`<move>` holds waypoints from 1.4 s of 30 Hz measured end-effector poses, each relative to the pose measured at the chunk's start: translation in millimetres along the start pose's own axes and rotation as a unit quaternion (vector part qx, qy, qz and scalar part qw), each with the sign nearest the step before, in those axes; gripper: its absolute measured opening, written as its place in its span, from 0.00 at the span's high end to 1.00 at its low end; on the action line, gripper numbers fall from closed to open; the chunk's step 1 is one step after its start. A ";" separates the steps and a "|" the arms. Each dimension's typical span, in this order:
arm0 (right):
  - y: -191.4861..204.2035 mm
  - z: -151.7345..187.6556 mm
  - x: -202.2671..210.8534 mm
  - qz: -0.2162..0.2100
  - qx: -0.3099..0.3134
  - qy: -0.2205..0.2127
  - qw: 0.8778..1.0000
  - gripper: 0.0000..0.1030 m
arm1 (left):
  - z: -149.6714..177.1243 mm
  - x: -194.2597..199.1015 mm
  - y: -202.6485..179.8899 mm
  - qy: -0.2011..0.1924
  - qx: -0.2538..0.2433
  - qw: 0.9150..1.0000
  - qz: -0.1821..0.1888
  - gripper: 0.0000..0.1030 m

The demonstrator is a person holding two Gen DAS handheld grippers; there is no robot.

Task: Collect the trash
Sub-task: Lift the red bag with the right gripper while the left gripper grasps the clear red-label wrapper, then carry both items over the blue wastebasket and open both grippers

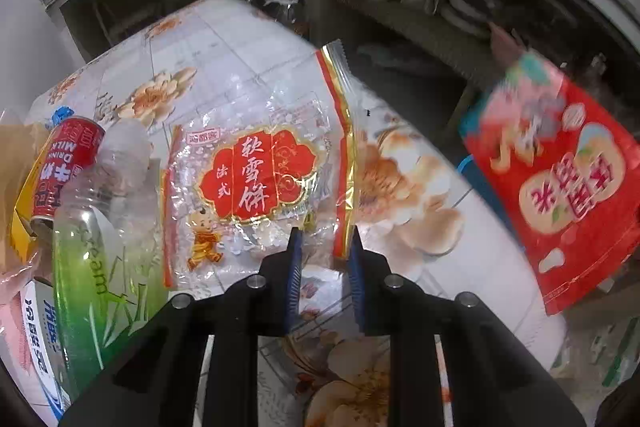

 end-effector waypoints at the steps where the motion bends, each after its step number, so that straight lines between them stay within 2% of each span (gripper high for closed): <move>1: -1.2 -1.4 1.3 0.003 0.001 -0.003 1.000 1.00 | -5.3 4.0 -1.0 -0.010 0.002 1.000 0.002 0.81; 5: -12.9 -8.0 8.1 0.022 0.001 -0.016 1.000 1.00 | -25.5 29.1 -17.5 -0.056 -0.006 0.998 0.020 0.82; 7: -23.0 -12.1 13.3 0.036 -0.003 -0.025 0.999 1.00 | -39.5 43.4 -35.4 -0.078 -0.016 0.996 0.045 0.83; 9: -35.0 -16.6 19.3 0.051 -0.008 -0.036 0.998 1.00 | -53.1 54.6 -66.0 -0.086 -0.028 0.991 0.095 0.83; 11: -45.6 -20.3 23.0 0.065 -0.017 -0.045 0.997 1.00 | -62.5 55.0 -96.0 -0.077 -0.036 0.985 0.148 0.83; 13: -64.2 -23.4 27.3 0.078 -0.037 -0.056 0.995 1.00 | -68.2 47.8 -139.4 -0.045 -0.045 0.977 0.205 0.83; 15: -83.5 -23.9 28.4 0.093 -0.055 -0.064 0.992 1.00 | -69.4 33.6 -181.0 -0.013 -0.057 0.968 0.243 0.83; 18: -114.7 -21.1 22.4 0.108 -0.083 -0.068 0.988 1.00 | -66.4 -0.3 -233.8 0.037 -0.076 0.959 0.270 0.82; 22: -163.0 -12.8 0.2 0.128 -0.127 -0.054 0.982 1.00 | -55.3 -52.3 -290.1 0.085 -0.106 0.954 0.268 0.82; 25: -200.2 -8.3 -22.3 0.139 -0.163 -0.037 0.976 1.00 | -46.3 -90.3 -312.7 0.122 -0.114 0.950 0.263 0.82; 30: -253.0 -8.0 -46.9 0.153 -0.212 -0.043 0.964 1.00 | -40.5 -136.3 -339.9 0.145 -0.140 0.948 0.247 0.80; 31: -264.0 -8.0 -51.2 0.155 -0.224 -0.047 0.961 0.96 | -38.6 -145.6 -345.8 0.148 -0.140 0.948 0.245 0.80; 32: -275.7 -6.8 -56.4 0.155 -0.235 -0.048 0.958 0.94 | -37.5 -155.2 -350.7 0.154 -0.139 0.947 0.245 0.74; 33: -282.9 -3.6 -58.8 0.159 -0.241 -0.046 0.956 0.90 | -34.2 -167.8 -356.1 0.165 -0.142 0.946 0.239 0.56; 34: -294.0 1.6 -62.4 0.168 -0.251 -0.042 0.952 0.79 | -30.2 -174.7 -358.3 0.176 -0.145 0.946 0.229 0.44; 35: -307.2 8.4 -66.5 0.181 -0.261 -0.035 0.948 0.74 | -26.5 -179.8 -356.1 0.183 -0.146 0.947 0.221 0.29; 36: -314.0 13.4 -68.1 0.190 -0.265 -0.031 0.945 0.71 | -22.7 -183.9 -356.1 0.187 -0.145 0.947 0.217 0.28; 38: -325.7 27.8 -65.7 0.204 -0.280 -0.023 0.938 0.71 | -18.2 -184.8 -357.1 0.189 -0.150 0.945 0.222 0.28; 40: -325.8 33.1 -59.7 0.204 -0.285 -0.028 0.936 0.65 | -16.8 -178.0 -358.4 0.187 -0.154 0.942 0.231 0.27; 42: -321.8 39.0 -51.3 0.213 -0.282 -0.031 0.935 0.64 | -19.0 -170.3 -355.4 0.178 -0.150 0.943 0.236 0.24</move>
Point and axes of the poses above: each gripper's, at about its wrist camera, not at the fingertips, and x roughly against the way its jaws point, y to its left, z to its underside, the point moved 6 cm from there along -x, roughly the way its jaws point, and after that the axes turned 8 degrees about -y, right-handed, at the moved point
